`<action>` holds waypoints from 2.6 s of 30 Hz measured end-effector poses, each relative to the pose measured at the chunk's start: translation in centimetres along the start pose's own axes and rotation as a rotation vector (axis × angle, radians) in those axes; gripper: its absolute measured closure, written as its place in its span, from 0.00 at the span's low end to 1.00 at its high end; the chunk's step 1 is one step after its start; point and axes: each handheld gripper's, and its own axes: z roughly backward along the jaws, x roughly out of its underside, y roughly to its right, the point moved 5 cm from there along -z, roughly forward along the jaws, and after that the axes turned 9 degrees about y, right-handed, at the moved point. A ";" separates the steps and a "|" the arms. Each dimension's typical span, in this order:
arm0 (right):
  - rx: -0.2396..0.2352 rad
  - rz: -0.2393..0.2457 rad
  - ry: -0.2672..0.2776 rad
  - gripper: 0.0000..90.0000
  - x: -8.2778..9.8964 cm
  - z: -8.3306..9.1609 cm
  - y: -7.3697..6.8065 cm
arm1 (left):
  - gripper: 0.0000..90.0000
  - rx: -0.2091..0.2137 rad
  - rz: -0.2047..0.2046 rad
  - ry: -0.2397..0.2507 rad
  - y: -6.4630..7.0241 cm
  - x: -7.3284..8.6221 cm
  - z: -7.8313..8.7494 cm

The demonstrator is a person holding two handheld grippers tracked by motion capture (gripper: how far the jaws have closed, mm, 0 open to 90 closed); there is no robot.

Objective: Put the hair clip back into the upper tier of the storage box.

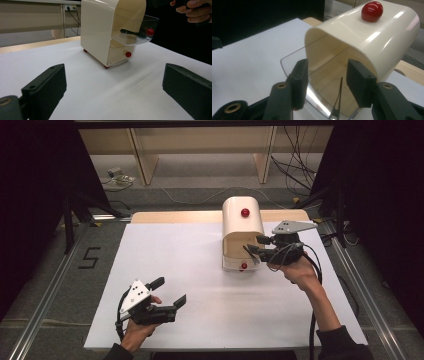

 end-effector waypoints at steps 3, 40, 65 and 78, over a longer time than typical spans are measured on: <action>0.017 -0.005 0.009 0.53 0.0 0.2 -0.1 | 0.05 -0.001 0.000 0.003 0.0 0.0 0.0; 0.041 -0.093 0.096 0.30 1.5 2.0 -0.7 | 0.05 0.019 0.003 -0.016 0.2 0.1 -0.1; 0.036 -0.132 0.165 0.22 2.8 3.5 -2.1 | 0.05 0.027 0.007 -0.020 0.1 0.2 -0.2; 0.046 -0.115 0.146 0.22 4.5 3.8 -2.6 | 0.05 0.032 0.006 -0.034 0.2 0.3 -0.3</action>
